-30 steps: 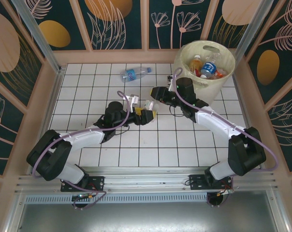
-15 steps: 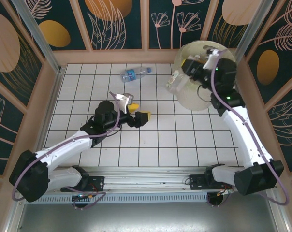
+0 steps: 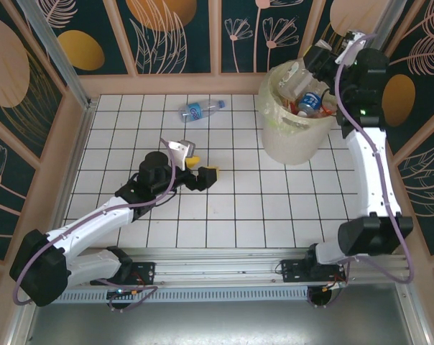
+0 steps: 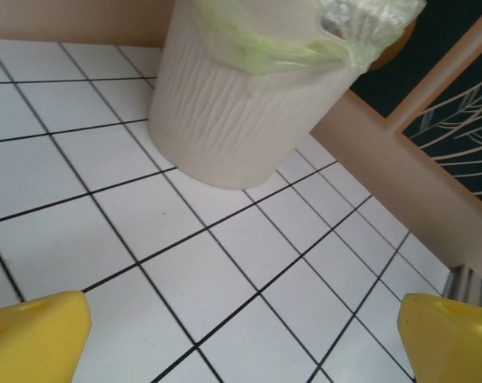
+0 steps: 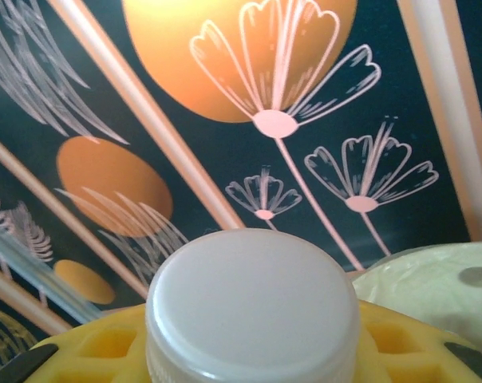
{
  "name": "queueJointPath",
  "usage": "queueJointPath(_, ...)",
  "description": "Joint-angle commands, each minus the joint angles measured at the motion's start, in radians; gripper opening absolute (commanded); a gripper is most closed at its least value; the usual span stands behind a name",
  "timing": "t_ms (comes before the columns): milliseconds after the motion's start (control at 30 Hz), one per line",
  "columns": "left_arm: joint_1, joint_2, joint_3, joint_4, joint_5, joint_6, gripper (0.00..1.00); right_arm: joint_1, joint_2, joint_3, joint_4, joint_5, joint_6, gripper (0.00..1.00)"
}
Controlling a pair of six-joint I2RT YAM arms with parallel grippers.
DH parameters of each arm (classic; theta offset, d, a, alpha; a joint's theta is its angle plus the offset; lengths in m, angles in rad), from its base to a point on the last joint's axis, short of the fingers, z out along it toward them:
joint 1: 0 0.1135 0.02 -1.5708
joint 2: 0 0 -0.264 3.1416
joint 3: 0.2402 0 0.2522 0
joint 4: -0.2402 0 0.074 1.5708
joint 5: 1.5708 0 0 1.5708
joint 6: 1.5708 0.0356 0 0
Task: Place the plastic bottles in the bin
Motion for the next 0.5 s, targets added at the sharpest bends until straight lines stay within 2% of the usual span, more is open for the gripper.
queueJointPath(0,0.001,-0.019,0.018,-0.061,-0.085,0.035,0.99,-0.01,0.079,0.079,-0.055,0.044,-0.072,0.41)
queueJointPath(300,0.001,-0.028,0.031,-0.109,-0.136,0.061,0.98,-0.026,0.269,0.22,-0.183,0.08,-0.123,0.42)
queueJointPath(467,0.001,-0.019,0.031,-0.111,-0.131,0.051,0.98,-0.044,0.367,0.318,-0.286,0.022,-0.109,0.44)
